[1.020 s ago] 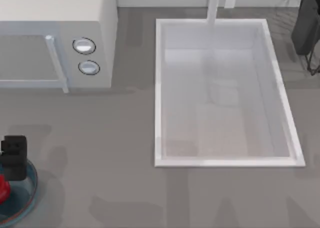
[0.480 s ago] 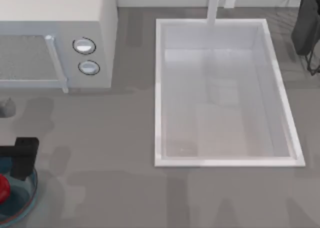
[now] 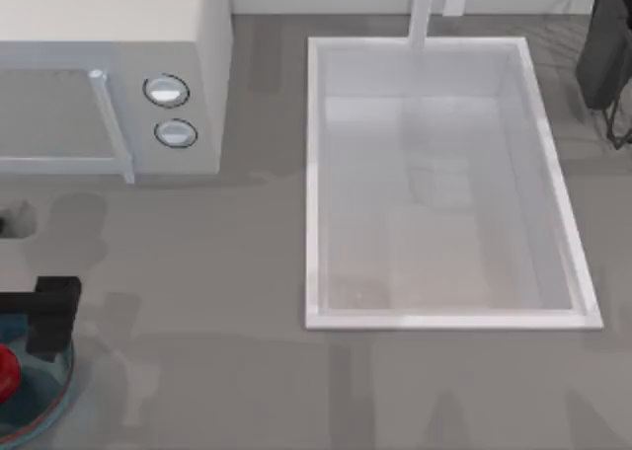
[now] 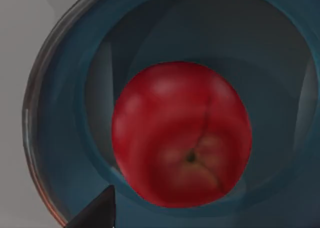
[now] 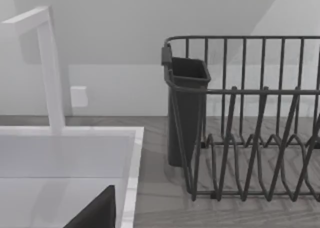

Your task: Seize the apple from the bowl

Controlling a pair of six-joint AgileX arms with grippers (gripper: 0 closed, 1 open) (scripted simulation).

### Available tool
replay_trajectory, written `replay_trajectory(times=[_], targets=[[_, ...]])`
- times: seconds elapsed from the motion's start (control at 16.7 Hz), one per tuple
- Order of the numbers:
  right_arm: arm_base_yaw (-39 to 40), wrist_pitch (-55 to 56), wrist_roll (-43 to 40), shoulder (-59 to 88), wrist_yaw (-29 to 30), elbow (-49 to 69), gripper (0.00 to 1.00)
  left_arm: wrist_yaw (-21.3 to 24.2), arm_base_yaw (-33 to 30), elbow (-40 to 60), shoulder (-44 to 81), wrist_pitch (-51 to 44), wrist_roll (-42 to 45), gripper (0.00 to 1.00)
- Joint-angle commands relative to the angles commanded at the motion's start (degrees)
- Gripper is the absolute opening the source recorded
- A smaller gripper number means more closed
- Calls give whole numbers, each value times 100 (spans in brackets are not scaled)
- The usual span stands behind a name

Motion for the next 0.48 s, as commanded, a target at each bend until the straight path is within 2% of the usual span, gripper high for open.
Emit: replay_trajectory(times=[0.48], targets=[[0,0,0,0,0,0,100,-1,-5,-1050,756,1874,27,100]])
